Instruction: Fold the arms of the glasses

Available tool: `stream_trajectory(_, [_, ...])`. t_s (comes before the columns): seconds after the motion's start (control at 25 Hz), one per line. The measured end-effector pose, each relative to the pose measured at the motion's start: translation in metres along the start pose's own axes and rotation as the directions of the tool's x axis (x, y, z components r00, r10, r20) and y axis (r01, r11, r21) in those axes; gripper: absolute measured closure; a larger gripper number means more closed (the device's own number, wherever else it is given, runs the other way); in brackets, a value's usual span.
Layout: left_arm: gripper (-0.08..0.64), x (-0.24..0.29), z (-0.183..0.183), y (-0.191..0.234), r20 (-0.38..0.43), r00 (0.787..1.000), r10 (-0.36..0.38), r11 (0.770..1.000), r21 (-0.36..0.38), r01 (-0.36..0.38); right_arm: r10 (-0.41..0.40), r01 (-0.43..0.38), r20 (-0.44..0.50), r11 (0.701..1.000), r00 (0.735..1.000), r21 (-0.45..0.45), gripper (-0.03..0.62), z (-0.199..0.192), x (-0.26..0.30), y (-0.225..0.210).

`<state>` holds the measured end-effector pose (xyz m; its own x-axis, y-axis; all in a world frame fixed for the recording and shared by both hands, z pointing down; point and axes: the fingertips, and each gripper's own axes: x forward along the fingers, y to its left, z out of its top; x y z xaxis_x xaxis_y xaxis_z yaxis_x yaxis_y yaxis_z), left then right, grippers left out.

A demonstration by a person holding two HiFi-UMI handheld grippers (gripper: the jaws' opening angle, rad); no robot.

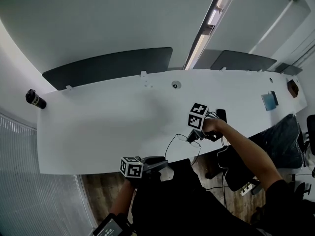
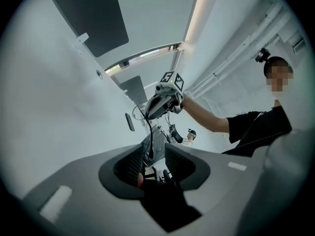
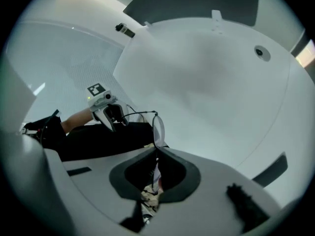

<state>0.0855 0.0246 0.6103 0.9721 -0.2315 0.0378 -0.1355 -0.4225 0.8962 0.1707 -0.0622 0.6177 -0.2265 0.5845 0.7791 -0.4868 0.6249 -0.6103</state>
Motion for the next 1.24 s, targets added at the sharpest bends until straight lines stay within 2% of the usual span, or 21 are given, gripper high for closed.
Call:
stream_trajectory(0.08, [0.433,-0.013,0.009,0.012,0.089,0.992,0.093,0.994,0.045,-0.098,0.015,-0.018,0.05,0.999,0.999,0.051,0.574,0.003,-0.004,-0.005])
stream_trajectory(0.12, [0.434,-0.025,0.015,0.023,0.147,0.973,0.18,0.977,0.084,-0.194,0.022,-0.029,0.088,0.997,0.996,0.075,0.574,0.006,-0.006,-0.007])
stream_trajectory(0.16, [0.435,-0.04,0.021,0.036,0.211,0.935,0.285,0.941,0.127,-0.315,0.028,-0.041,0.133,0.994,0.991,0.099,0.574,0.011,-0.009,-0.009])
stream_trajectory(0.24, [0.457,-0.077,0.03,0.06,0.328,0.817,0.475,0.82,0.173,-0.546,0.038,-0.072,0.223,0.987,0.974,0.146,0.574,0.023,-0.014,-0.012])
stream_trajectory(0.28, [0.462,-0.093,0.033,0.067,0.372,0.761,0.531,0.763,0.178,-0.621,0.044,-0.089,0.258,0.982,0.965,0.165,0.574,0.028,-0.015,-0.013])
stream_trajectory(0.32, [0.471,-0.104,0.034,0.069,0.405,0.721,0.562,0.721,0.186,-0.667,0.049,-0.104,0.286,0.978,0.957,0.181,0.574,0.033,-0.015,-0.013])
stream_trajectory(0.36, [0.477,-0.112,0.035,0.069,0.426,0.696,0.578,0.69,0.2,-0.696,0.052,-0.116,0.307,0.974,0.95,0.194,0.574,0.035,-0.015,-0.013])
stream_trajectory(0.44, [0.48,-0.117,0.035,0.064,0.442,0.669,0.598,0.639,0.241,-0.73,0.054,-0.129,0.33,0.969,0.942,0.211,0.574,0.038,-0.013,-0.014])
stream_trajectory(0.52, [0.488,-0.119,0.03,0.061,0.444,0.653,0.613,0.604,0.269,-0.75,0.053,-0.135,0.34,0.965,0.939,0.223,0.574,0.039,-0.007,-0.015])
stream_trajectory(0.6, [0.495,-0.118,0.024,0.06,0.442,0.647,0.621,0.588,0.284,-0.758,0.052,-0.142,0.354,0.962,0.934,0.233,0.574,0.04,-0.003,-0.015])
stream_trajectory(0.76, [0.495,-0.113,0.009,0.064,0.402,0.663,0.631,0.566,0.346,-0.748,0.056,-0.158,0.381,0.957,0.923,0.242,0.574,0.044,-0.001,-0.015])
stream_trajectory(0.88, [0.495,-0.113,0.007,0.063,0.385,0.673,0.631,0.56,0.375,-0.739,0.058,-0.164,0.39,0.955,0.919,0.245,0.574,0.044,0.0,-0.013])
stream_trajectory(1.08, [0.495,-0.117,0.004,0.069,0.361,0.657,0.662,0.547,0.367,-0.752,0.056,-0.169,0.403,0.953,0.914,0.251,0.574,0.047,0.002,-0.013])
stream_trajectory(1.24, [0.495,-0.119,0.004,0.07,0.365,0.659,0.657,0.549,0.368,-0.751,0.053,-0.167,0.406,0.953,0.912,0.251,0.574,0.048,0.003,-0.012])
